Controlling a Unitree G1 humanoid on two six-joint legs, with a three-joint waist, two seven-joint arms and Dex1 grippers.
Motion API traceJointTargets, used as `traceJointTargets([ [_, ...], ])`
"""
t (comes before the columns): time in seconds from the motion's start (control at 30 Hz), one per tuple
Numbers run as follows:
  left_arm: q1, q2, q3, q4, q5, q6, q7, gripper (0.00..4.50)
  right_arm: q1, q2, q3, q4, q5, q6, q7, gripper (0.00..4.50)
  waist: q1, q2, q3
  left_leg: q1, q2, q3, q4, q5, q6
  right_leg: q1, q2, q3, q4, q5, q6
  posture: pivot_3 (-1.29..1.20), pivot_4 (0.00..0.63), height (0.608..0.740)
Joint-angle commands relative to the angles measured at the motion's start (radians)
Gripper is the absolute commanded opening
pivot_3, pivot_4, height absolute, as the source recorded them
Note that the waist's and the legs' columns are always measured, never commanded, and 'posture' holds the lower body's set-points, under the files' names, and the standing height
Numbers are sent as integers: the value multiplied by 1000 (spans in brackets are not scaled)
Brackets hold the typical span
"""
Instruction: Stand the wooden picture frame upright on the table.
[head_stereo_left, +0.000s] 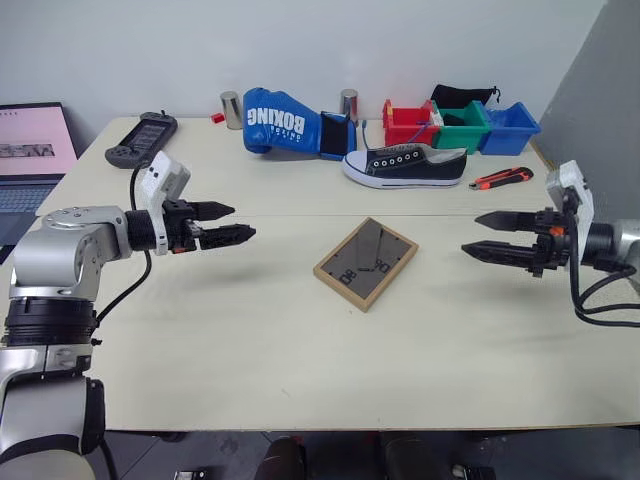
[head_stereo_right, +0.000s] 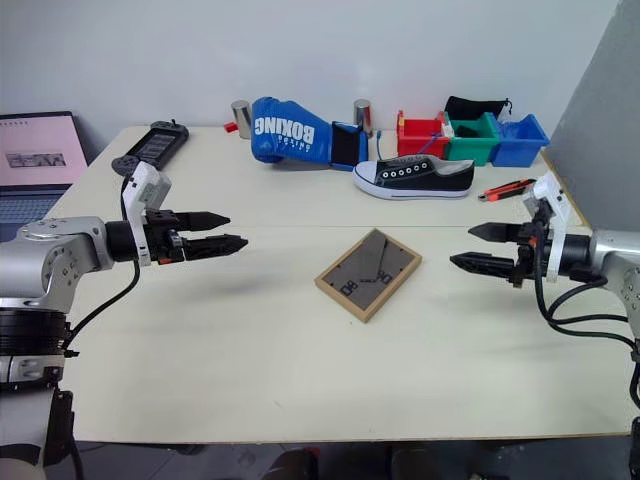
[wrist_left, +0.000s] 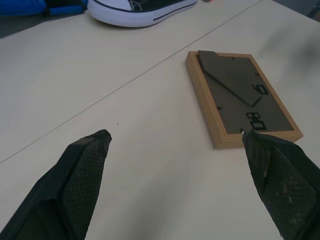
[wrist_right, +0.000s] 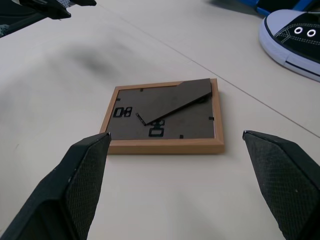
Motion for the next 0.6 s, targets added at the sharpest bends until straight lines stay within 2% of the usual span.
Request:
traceJointTargets([
  [0.03, -26, 17, 15, -6, 2, -13, -7, 4500, -12, 1, -12, -18, -2, -8, -7, 4480, 1, 0, 0, 0, 0, 0, 0, 0, 0, 0, 0, 0, 0, 0, 0, 0, 150, 740],
  [0.6, -10, 16, 5, -14, 26, -32, -2, 4500, 38, 7, -21, -47, -10, -8, -11, 4480, 1, 0, 0, 0, 0, 0, 0, 0, 0, 0, 0, 0, 0, 0, 0, 0, 150, 740],
])
